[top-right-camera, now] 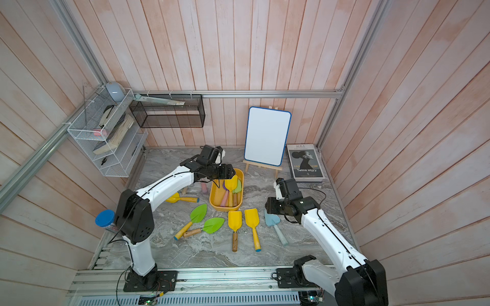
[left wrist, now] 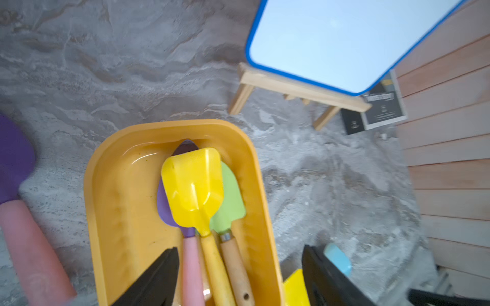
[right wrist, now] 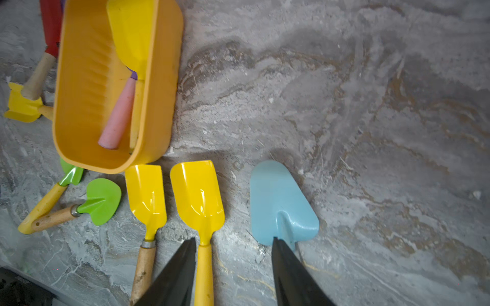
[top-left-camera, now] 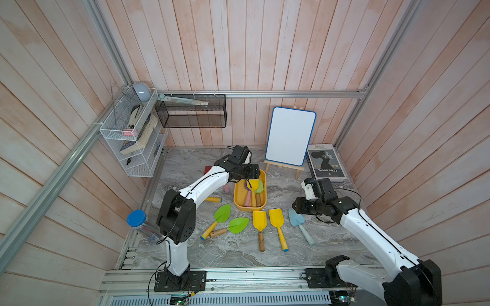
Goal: Put the shovel into the storage box
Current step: Pick up the shovel from the center of the board.
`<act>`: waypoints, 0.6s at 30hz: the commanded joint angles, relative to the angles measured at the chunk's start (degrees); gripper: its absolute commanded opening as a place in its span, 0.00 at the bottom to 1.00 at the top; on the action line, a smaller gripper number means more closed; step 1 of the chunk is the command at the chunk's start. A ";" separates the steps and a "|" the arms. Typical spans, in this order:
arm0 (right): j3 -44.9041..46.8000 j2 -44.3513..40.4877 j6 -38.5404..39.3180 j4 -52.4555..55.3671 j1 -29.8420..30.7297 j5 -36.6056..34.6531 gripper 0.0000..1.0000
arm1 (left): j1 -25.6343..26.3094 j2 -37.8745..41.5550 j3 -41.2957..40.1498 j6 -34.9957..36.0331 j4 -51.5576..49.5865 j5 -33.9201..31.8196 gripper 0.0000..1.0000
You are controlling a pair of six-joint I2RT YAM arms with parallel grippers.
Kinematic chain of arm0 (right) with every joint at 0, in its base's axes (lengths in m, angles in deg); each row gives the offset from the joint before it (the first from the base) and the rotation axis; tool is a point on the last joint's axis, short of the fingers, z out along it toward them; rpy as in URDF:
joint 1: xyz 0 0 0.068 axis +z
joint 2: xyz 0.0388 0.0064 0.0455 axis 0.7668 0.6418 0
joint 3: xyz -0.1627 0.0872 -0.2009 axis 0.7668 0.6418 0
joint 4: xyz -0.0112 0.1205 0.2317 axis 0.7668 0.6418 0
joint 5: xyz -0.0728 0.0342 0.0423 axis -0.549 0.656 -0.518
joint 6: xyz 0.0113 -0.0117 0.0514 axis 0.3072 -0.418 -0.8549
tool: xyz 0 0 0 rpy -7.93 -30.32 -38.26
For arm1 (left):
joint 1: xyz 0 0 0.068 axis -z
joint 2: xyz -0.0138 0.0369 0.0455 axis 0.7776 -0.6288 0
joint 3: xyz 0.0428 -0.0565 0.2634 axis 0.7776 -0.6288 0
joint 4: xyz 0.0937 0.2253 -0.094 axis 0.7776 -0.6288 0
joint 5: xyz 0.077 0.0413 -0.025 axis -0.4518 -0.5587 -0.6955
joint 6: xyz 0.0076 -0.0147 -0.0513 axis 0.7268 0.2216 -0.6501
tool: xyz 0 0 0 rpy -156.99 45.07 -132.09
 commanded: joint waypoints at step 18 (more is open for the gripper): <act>13.09 -11.04 -25.91 10.36 13.39 -13.37 0.73 | 3.90 31.54 -27.79 -12.95 19.50 11.32 0.82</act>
